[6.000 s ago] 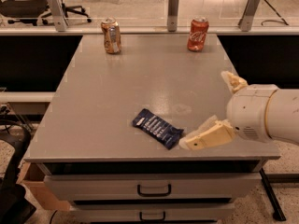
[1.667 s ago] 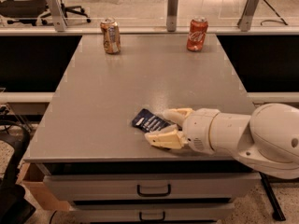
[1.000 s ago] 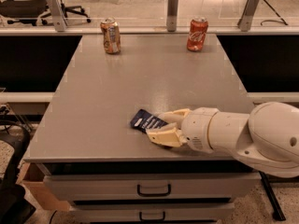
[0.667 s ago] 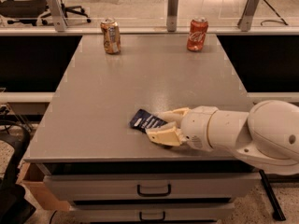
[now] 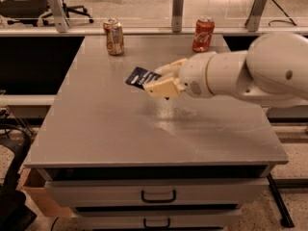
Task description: Move rxbar blueberry near orange can
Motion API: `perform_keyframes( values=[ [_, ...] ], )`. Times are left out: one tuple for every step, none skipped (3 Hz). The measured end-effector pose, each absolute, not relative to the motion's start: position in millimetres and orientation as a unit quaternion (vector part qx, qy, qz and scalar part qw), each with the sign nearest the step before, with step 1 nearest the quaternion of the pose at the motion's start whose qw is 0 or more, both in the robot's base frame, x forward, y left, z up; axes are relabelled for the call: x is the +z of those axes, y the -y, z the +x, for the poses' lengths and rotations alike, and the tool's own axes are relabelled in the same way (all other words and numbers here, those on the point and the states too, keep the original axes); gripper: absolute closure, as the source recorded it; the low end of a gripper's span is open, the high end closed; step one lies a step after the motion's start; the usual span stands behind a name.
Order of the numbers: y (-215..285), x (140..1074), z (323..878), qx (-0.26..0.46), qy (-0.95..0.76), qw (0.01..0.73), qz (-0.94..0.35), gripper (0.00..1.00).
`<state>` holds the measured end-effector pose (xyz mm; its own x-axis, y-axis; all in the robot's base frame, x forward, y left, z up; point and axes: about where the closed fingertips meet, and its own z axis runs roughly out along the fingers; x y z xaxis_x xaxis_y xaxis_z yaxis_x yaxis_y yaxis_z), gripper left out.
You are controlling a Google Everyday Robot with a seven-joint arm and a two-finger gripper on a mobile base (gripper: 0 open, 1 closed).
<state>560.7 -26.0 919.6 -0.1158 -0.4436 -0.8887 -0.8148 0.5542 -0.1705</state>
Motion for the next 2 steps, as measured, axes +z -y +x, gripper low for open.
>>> perform_keyframes(
  values=[
    [23,964,616,0.15,-0.722,0.52,-0.431,1.0],
    [8,983,673,0.12,-0.73,0.522,-0.425,1.0]
  ],
)
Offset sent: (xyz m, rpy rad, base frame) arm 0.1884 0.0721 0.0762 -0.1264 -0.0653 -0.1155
